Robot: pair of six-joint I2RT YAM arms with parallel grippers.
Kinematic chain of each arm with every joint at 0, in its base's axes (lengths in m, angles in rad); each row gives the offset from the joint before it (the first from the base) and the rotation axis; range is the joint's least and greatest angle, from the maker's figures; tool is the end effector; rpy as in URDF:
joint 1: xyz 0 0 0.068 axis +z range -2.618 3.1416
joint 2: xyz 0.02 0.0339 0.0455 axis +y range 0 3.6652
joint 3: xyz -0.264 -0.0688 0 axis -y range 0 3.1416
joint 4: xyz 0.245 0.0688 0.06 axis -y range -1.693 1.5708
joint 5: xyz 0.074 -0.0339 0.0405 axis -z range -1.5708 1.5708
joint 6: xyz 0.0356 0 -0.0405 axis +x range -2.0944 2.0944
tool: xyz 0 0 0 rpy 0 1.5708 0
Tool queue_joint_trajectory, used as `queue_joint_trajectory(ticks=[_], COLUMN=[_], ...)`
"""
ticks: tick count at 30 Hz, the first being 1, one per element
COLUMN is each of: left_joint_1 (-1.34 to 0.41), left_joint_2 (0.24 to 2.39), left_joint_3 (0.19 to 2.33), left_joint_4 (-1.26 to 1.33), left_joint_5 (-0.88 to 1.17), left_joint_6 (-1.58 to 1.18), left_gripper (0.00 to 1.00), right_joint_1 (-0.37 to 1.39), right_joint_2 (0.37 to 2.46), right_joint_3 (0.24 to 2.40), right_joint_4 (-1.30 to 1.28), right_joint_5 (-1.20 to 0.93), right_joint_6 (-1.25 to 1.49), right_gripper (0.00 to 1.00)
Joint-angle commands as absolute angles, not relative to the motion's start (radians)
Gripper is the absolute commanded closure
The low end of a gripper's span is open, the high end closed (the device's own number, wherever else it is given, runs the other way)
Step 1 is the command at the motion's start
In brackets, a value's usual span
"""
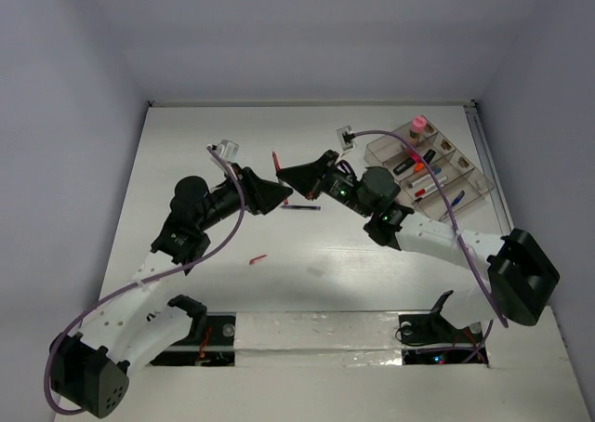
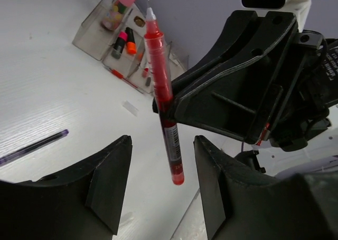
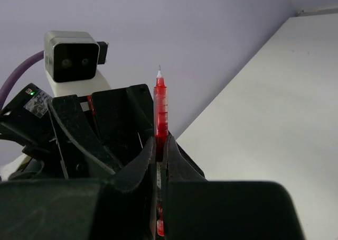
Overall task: Sort the stationery into containers
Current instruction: Pick up the pen from the center of the board, then pick up the pen cap from the center of the board.
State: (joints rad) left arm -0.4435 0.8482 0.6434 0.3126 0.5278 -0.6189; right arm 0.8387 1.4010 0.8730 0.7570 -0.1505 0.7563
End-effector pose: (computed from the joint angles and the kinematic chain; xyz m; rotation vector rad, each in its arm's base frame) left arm 0.1744 -0.1027 0.3317 0.3266 1.5734 -1.2268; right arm 0.2123 0.2443 0.3269 -0.2030 1.4843 1.4232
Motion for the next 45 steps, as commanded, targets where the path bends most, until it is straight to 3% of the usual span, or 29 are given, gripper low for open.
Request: queue_joint_trajectory(ticks=[1, 8, 13, 23, 26, 30, 33, 45], left_joint_1=[-0.478, -0.5, -0.5, -0.5, -0.5, -0.509, -0.509, -0.509], left_joint_2=[0.847, 0.877, 0.853, 0.787, 0.784, 0.778, 0.772, 0.75], left_joint_3=[0.637, 0.65, 0.672, 0.73, 0.732, 0.738, 0.747, 0.784], left_joint_4=[0.449, 0.453, 0.384, 0.193, 0.166, 0.15, 0.135, 0.08], left_joint_5=[0.565, 0.525, 0.445, 0.379, 0.396, 0.402, 0.402, 0.428], left_joint_6=[-0.652, -0.644, -0.617, -0.497, -0.479, -0.459, -0.446, -0.385], left_gripper=[0.54, 0.68, 1.0, 1.0, 1.0, 1.0, 1.0, 1.0], right_joint_1=[0.842, 0.842, 0.842, 0.842, 0.842, 0.842, 0.842, 0.842], right_joint_2=[1.385, 1.387, 1.368, 1.275, 1.261, 1.256, 1.227, 1.118], right_joint_3=[0.861, 0.848, 0.812, 0.776, 0.788, 0.837, 0.87, 0.959], right_joint_4=[0.865, 0.89, 0.885, 0.721, 0.649, 0.551, 0.476, 0.03], right_joint_5=[-0.166, -0.199, -0.193, -0.153, -0.156, -0.173, -0.173, -0.229], right_joint_6=[0.772, 0.801, 0.808, 0.759, 0.733, 0.677, 0.626, 0.378], right_gripper=[1.0, 1.0, 1.0, 0.99, 0.88, 0.58, 0.52, 0.52])
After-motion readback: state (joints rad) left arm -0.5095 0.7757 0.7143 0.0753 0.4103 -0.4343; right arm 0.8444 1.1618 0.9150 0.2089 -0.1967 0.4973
